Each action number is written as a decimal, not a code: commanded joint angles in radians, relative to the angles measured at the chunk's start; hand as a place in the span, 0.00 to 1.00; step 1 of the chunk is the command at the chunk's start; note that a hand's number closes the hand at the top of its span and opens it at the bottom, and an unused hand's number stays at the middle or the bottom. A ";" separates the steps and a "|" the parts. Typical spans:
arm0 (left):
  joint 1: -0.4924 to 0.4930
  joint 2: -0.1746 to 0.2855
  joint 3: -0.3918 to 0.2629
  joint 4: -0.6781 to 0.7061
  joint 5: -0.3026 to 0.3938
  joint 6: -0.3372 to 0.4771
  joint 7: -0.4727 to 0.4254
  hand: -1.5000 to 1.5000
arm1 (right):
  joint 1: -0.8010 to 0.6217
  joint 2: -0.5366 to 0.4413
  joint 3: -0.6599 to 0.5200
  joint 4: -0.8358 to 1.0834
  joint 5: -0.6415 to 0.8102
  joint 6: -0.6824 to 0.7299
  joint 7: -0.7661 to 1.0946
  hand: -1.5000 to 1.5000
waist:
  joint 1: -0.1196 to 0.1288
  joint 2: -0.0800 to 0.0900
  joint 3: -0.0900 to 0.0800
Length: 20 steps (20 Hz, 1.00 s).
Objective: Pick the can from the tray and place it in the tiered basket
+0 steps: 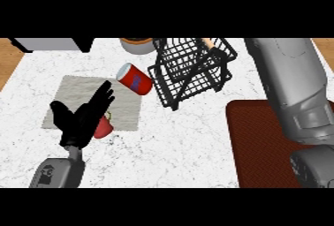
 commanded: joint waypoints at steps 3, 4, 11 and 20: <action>0.012 -0.014 -0.006 -0.028 -0.025 0.038 0.024 0.50 | 0.131 -0.206 -0.028 -0.105 -0.066 0.243 0.031 0.00 | -0.016 -0.006 0.000; 0.040 0.002 0.007 -0.039 0.001 0.013 0.026 0.50 | 0.174 -0.259 -0.047 -0.116 -0.095 0.322 0.005 0.00 | -0.022 -0.007 0.001; -0.011 -0.008 0.011 -0.006 -0.018 0.034 0.028 0.50 | 0.352 -0.509 -0.126 -0.197 -0.239 0.705 -0.060 0.00 | -0.032 -0.003 0.001; -0.001 -0.013 -0.002 -0.028 -0.002 0.002 0.048 0.50 | 0.466 -0.786 -0.276 -0.095 -0.363 0.961 -0.095 0.00 | 0.001 0.003 0.000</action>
